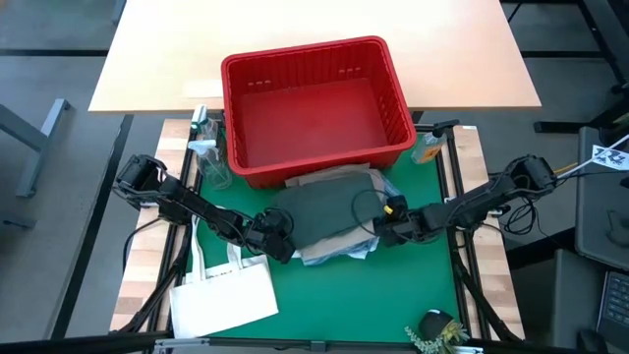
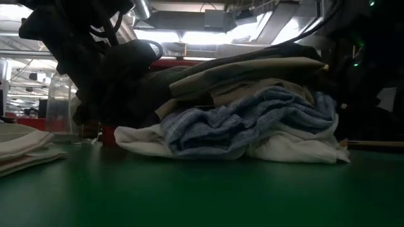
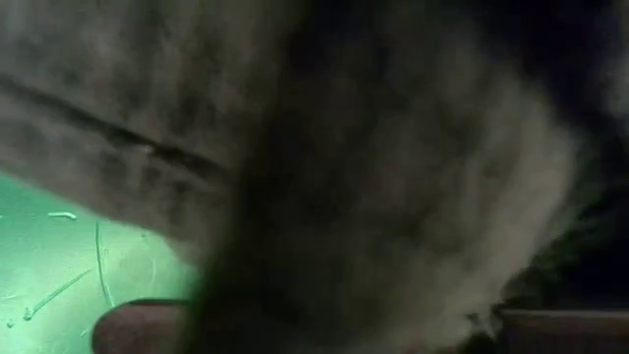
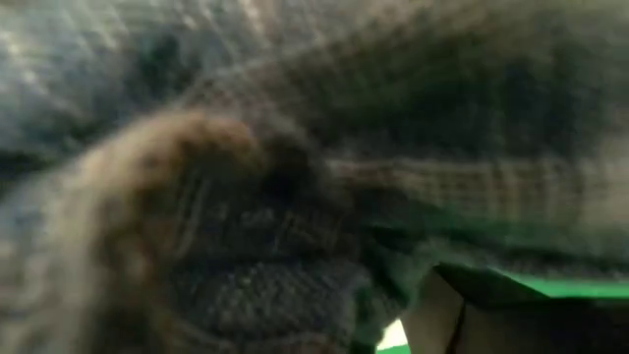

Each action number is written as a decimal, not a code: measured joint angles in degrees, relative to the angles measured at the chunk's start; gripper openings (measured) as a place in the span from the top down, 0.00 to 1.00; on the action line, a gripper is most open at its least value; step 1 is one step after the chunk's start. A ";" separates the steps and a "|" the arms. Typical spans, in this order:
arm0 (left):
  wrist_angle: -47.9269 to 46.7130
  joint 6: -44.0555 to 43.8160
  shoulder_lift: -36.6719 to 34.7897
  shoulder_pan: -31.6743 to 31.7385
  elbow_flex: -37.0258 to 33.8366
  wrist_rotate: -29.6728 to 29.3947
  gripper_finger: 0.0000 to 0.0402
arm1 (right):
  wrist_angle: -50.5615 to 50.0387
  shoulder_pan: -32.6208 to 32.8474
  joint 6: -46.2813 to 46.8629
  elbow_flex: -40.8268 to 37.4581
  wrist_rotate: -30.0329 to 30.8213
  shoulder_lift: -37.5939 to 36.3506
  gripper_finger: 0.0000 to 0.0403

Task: Fold Laundry from Bin
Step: Put the stack of folded clothes into the red bin

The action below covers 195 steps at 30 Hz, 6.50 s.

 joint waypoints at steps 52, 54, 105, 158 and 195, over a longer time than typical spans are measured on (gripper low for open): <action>3.23 2.60 0.07 0.02 -0.07 -6.51 0.99 | 43.29 -9.30 -27.68 -7.31 -8.68 9.60 0.94; 4.13 2.93 0.05 0.02 -0.07 -6.32 0.99 | 43.45 -9.27 -29.16 -6.51 -9.48 9.60 0.95; 0.85 1.42 -6.78 -10.31 0.04 28.97 0.83 | 26.75 -5.19 -28.38 -3.69 -13.46 9.07 0.92; 8.35 28.10 -15.89 2.35 0.00 -17.08 0.83 | 9.40 16.82 -21.91 4.03 -1.96 -14.57 0.69; 24.47 17.46 -0.10 -4.62 -0.02 2.86 0.83 | -20.84 8.38 -22.69 11.37 6.11 0.27 0.69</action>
